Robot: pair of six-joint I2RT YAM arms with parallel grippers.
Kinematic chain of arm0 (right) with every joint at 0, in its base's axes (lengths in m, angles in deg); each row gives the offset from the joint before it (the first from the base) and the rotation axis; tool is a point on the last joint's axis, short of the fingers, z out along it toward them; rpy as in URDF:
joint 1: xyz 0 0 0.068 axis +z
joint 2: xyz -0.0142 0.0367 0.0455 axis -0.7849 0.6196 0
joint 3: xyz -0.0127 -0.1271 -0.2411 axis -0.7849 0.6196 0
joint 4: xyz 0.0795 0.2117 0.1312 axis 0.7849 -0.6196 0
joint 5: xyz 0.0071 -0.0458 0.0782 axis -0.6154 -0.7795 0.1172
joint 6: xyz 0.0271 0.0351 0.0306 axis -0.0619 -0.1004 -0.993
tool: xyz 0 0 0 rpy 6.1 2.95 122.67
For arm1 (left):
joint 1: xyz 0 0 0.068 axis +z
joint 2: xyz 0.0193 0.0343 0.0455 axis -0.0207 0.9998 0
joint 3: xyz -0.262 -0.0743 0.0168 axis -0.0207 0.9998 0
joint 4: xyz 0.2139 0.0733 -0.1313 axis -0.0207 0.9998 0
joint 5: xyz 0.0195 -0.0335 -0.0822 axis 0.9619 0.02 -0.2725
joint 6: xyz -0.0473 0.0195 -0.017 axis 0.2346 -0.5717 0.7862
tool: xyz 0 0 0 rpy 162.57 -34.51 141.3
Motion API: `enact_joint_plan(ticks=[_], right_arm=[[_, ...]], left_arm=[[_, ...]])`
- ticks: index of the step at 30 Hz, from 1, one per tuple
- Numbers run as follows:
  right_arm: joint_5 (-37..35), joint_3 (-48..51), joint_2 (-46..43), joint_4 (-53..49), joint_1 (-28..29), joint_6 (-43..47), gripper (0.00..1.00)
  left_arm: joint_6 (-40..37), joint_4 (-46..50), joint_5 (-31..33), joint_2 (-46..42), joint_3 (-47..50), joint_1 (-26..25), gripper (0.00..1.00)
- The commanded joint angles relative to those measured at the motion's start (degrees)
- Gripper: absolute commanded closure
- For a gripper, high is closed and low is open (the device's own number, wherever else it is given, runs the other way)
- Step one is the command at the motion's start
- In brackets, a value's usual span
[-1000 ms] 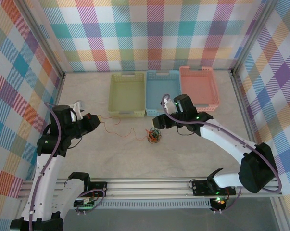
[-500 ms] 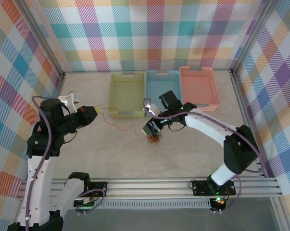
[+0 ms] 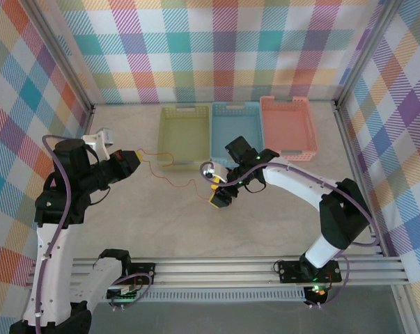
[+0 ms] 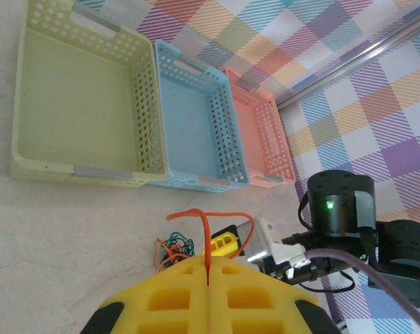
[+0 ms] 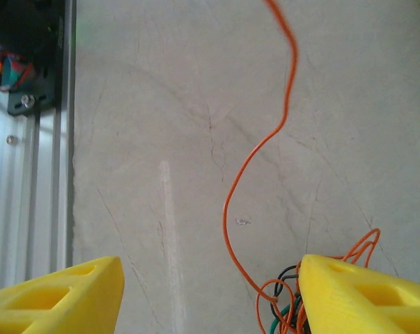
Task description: Untangle the cables
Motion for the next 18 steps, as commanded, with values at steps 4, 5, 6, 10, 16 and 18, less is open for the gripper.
enact_joint_plan(ticks=[4,5,6,10,16,18], right_arm=[[-3.36,-0.77,4.0,0.83,2.06,7.6,0.35],[-4.26,-0.73,4.52,1.3,2.25,7.95,0.36],[-4.88,-0.68,4.84,1.93,2.43,8.05,0.38],[-3.71,-0.96,6.12,2.23,2.71,8.65,0.49],[-4.33,0.83,4.53,6.19,2.89,8.41,0.87],[-3.55,2.33,2.76,8.58,2.89,7.48,0.99]], left_arm=[[0.43,0.75,-1.29,-0.11,-2.66,0.67,1.0],[0.48,0.84,-1.3,-0.03,-2.85,0.62,1.0],[0.38,1.09,-1.29,0.01,-3.0,0.63,1.0],[0.33,1.41,-0.88,-0.04,-3.13,0.6,1.0],[0.44,1.6,-0.33,0.2,-3.09,0.62,1.0],[0.5,1.51,0.74,0.19,-2.71,0.64,1.0]])
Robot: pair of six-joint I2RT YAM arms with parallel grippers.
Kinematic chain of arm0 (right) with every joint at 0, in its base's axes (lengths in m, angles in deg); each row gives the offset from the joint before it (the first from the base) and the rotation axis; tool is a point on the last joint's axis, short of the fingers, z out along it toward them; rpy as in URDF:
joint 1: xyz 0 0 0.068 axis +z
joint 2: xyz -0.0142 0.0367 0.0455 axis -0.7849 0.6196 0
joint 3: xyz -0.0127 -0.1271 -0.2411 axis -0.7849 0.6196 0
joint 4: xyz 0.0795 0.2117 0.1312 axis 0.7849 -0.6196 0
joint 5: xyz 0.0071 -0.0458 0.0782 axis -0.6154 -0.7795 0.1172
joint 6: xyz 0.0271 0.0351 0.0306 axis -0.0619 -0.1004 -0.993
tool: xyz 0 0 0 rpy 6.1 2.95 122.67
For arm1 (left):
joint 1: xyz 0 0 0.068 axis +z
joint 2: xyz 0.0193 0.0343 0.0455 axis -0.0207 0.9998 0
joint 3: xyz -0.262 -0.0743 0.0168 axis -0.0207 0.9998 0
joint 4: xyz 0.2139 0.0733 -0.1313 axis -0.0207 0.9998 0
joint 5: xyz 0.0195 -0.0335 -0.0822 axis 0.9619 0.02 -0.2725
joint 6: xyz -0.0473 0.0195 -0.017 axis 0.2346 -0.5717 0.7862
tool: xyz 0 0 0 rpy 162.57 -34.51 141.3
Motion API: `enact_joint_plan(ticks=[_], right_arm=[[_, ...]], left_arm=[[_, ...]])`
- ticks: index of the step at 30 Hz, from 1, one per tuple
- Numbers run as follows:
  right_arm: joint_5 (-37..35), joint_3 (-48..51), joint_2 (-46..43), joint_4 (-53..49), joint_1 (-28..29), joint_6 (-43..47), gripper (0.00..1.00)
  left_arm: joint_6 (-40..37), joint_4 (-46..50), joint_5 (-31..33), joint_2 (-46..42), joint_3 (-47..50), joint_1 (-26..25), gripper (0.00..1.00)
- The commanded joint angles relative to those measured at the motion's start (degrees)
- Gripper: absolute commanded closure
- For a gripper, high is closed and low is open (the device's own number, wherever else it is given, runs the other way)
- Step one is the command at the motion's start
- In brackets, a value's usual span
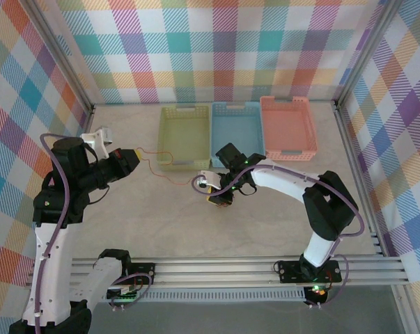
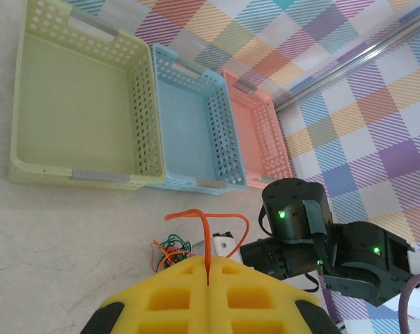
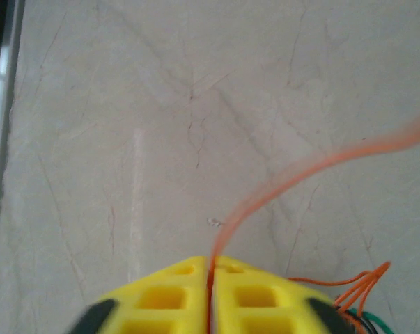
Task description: Untangle the cables
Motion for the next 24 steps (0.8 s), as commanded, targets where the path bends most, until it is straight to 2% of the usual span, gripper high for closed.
enact_joint_plan(ticks=[1,5,7,9,10,12,16,19,24], right_arm=[[2.18,2.38,-3.95,5.21,0.35,-0.17,1.0],[3.08,5.26,-7.18,11.65,-0.34,-8.97,1.0],[5.37,5.33,-7.79,13.75,-2.05,-16.7,1.0],[7.79,5.08,-8.19,14.45,-3.28,-22.05,1.0],[7.44,5.78,-8.8,15.2,-3.23,-22.87,1.0],[6.12,6.6,-10.03,16.89,-3.63,-26.22,1.0],[7.1,5.48,-10.74,16.11,-5.93,-32.24,1.0],[7.99,5.74,-10.46,18.31,-7.5,-37.89,1.0],[7.37,4.63,-8.97,19.0,-9.16,-44.98,1.0]], left_arm=[[0.69,0.87,1.28,-0.22,-0.77,0.63,1.0],[1.32,0.9,4.73,0.73,0.67,0.67,0.98],[1.77,0.61,6.99,1.43,2.03,0.63,0.8],[1.7,0.24,8.06,2.05,3.48,0.67,0.77],[1.69,-0.3,8.25,2.25,4.38,0.59,0.71],[1.9,-1.09,8.26,2.74,6.32,0.61,0.53],[1.93,-2.12,7.72,2.97,9.26,0.67,0.33],[2.49,-3.73,6.09,2.09,11.95,0.65,0.3],[4.66,-8.63,-2.07,1.62,18.05,-0.16,0.4]])
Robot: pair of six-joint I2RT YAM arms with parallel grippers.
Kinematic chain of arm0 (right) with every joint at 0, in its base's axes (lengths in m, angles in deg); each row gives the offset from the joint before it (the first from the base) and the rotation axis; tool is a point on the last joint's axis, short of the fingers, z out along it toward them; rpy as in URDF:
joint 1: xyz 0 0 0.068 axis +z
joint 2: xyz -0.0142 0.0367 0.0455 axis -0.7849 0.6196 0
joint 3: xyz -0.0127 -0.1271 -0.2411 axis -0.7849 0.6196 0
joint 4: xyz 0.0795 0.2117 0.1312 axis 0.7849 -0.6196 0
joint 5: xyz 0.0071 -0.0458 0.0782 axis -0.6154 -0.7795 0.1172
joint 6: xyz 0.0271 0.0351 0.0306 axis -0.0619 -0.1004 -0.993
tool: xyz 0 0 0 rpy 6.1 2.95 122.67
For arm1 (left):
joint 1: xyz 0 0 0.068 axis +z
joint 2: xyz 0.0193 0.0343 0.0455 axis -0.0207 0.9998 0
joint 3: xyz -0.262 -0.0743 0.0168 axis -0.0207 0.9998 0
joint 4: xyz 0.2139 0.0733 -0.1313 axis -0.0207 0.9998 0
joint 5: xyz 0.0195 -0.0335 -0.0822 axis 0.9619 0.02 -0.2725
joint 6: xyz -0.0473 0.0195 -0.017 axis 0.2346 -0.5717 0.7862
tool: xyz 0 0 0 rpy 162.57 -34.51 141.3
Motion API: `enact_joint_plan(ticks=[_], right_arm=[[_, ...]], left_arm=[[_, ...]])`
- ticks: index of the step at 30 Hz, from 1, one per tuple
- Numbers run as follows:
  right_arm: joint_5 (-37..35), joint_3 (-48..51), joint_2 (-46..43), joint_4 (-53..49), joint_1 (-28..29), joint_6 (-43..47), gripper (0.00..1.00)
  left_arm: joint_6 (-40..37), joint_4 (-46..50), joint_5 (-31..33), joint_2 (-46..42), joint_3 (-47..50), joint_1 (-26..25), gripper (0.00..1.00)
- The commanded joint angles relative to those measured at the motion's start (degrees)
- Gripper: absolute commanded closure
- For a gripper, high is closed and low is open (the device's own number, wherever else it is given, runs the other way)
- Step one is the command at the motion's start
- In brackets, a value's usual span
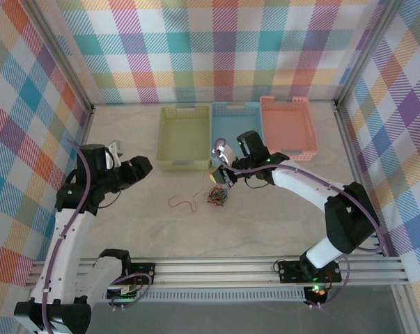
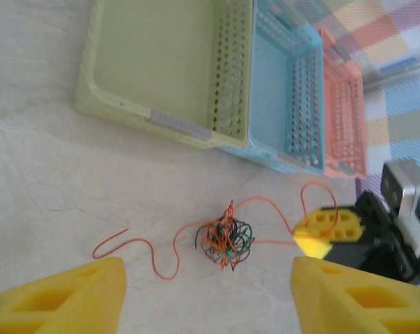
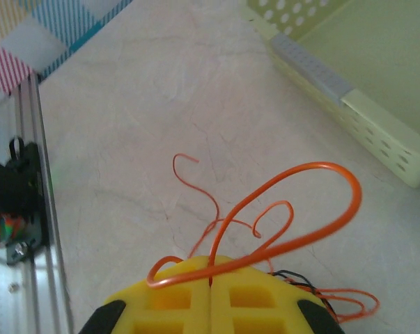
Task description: Untangle the cables
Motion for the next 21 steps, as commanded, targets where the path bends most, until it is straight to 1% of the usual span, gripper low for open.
enact_joint_plan(ticks=[1,4,5,7,9,12,16,21], right_arm=[[2.19,-1.49,0.61,2.25,-1.13,-8.77,1.0],[1.97,-1.46,0.7,3.8,-1.36,-13.09,1.0],[2.35,-1.15,0.65,4.57,-1.36,-13.99,1.0],[2.96,-0.14,0.85,6.71,-1.36,-16.91,1.0],[3.1,0.24,1.36,7.35,-1.36,-18.91,1.0],[2.43,1.02,2.13,8.18,-1.36,-20.43,1.0],[0.93,1.08,3.41,8.11,-1.54,-21.86,1.0],[0.62,1.05,4.15,8.79,-1.98,-23.74,1.0]], left_arm=[[2.02,-4.52,-6.25,-0.29,3.21,-0.74,0.42],[4.84,-7.78,-5.64,0.12,7.0,-5.6,0.48],[5.47,-8.79,-4.52,0.35,7.86,-7.7,0.48],[6.29,-9.9,0.04,1.94,8.84,-13.57,0.5],[7.07,-11.33,3.34,4.65,8.91,-18.52,0.5],[7.79,-13.91,4.87,10.71,8.17,-24.19,0.51],[8.21,-15.83,7.19,17.76,6.22,-28.75,0.51],[8.94,-17.43,8.66,24.71,3.93,-31.51,0.51]])
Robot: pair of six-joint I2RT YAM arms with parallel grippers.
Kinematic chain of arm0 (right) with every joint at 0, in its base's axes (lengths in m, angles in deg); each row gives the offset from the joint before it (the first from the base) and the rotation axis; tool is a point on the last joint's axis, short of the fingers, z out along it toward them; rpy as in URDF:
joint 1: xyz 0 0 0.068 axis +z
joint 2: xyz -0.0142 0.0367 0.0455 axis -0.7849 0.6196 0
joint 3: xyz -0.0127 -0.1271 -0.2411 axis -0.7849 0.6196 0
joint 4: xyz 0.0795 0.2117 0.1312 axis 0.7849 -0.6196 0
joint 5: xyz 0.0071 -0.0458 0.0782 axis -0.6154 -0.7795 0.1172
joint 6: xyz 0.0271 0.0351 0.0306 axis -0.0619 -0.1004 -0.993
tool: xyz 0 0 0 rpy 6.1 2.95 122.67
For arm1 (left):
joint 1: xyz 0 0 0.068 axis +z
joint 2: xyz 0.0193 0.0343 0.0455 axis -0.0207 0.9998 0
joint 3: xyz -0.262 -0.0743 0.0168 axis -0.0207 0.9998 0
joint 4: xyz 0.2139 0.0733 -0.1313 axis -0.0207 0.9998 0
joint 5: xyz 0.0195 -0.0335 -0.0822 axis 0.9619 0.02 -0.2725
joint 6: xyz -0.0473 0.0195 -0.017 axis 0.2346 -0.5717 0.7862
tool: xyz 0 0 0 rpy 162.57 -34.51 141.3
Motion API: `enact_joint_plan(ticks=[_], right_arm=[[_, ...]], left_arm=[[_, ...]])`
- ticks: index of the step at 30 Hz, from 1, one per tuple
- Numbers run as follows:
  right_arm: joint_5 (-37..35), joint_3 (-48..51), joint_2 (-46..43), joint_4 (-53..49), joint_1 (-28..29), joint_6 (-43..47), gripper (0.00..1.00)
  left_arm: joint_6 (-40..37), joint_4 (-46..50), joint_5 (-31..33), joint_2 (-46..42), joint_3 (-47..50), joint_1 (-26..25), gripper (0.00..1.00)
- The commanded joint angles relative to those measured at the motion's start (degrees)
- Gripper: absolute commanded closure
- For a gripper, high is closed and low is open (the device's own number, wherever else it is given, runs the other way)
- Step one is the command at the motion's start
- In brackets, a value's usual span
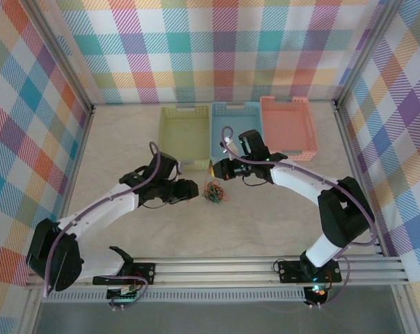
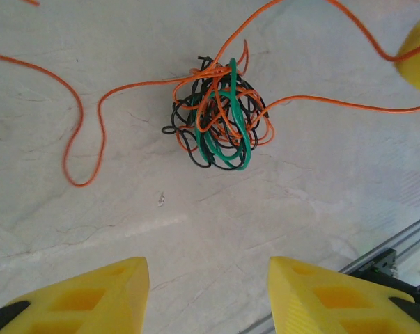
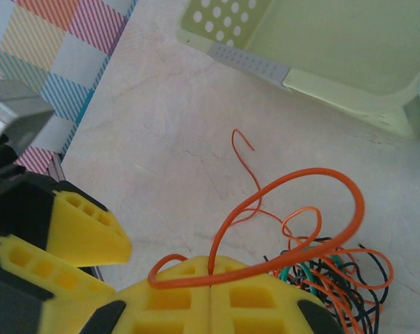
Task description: Untangle the cables
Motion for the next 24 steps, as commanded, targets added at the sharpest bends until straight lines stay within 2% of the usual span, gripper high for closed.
enact_joint_plan(ticks=[1,16,24], right_arm=[[0.46,-0.24,1.33,1.96,-0.74,-2.64,1.0],[4.55,3.76,3.19,9.32,-6.67,-11.48,1.0],[5.38,4.52,3.76,10.75,-7.87,-13.18,1.0]], left_arm=[[1.23,-2.64,2.26,3.51,-3.73,-1.43,0.52],[-1.14,0.77,4.55,19.62,-15.27,-5.61,0.5],[-2.94,4.76,7.0,26.44,-21.03,-6.78,0.52]])
